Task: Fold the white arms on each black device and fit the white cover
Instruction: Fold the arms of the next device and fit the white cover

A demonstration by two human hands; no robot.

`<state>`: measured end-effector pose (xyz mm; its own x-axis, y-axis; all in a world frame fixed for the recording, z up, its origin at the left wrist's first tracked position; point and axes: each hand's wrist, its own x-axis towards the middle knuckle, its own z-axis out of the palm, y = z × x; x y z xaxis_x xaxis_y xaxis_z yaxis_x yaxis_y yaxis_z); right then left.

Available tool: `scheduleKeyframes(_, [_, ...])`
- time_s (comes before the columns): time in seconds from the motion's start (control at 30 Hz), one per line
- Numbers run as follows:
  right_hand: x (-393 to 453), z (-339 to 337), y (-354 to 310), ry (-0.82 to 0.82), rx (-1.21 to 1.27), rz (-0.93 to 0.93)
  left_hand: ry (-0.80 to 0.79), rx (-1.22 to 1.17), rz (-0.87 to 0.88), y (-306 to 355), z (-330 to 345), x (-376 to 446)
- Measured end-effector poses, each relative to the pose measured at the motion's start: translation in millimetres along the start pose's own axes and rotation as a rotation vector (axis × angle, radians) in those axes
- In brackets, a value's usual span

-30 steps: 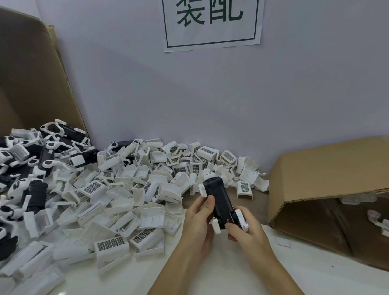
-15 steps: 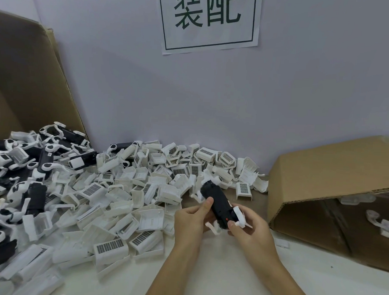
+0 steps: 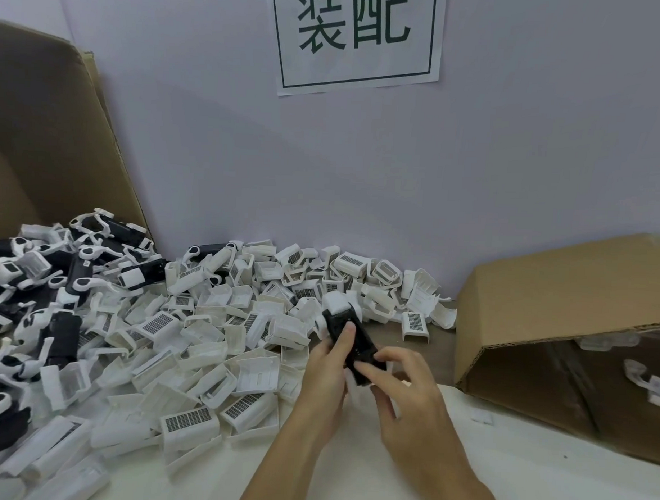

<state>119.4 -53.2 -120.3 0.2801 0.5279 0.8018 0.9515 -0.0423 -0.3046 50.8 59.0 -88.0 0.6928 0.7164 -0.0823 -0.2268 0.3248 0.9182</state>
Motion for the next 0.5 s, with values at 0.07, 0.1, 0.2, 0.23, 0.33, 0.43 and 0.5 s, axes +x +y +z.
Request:
scheduleKeyframes(0.07, [-0.1, 2.8, -0.7, -0.023, 0.005, -0.033, 0.038, -0.012, 0.023, 0.3, -0.8, -0.1])
scheduleKeyframes(0.1, [0.0, 3.3, -0.8, -0.025, 0.011, -0.038, 0.044, -0.023, 0.029, 0.7, 0.0, -0.8])
scheduleKeyframes(0.2, [0.5, 1.4, -2.5, 0.035, 0.052, -0.036, 0.049, -0.052, 0.035, 1.8, 2.7, -1.6])
scheduleKeyframes(0.23, [0.5, -0.1, -3.6, 0.089, 0.078, -0.03, 0.056, -0.078, 0.03, 2.6, 3.8, -2.5])
scheduleKeyframes(0.33, [0.2, -4.1, -4.3, 0.265, 0.166, 0.078, 0.029, -0.274, -0.064, 3.5, -1.0, -5.0])
scheduleKeyframes(0.43, [0.5, -7.0, -0.5, 0.346, 0.199, 0.251, -0.125, -0.674, -0.194, 7.8, -10.9, -9.0])
scheduleKeyframes(0.5, [1.5, -7.9, 0.5, 0.368, 0.201, 0.31, -0.206, -0.826, -0.209, 8.8, -15.6, -8.9])
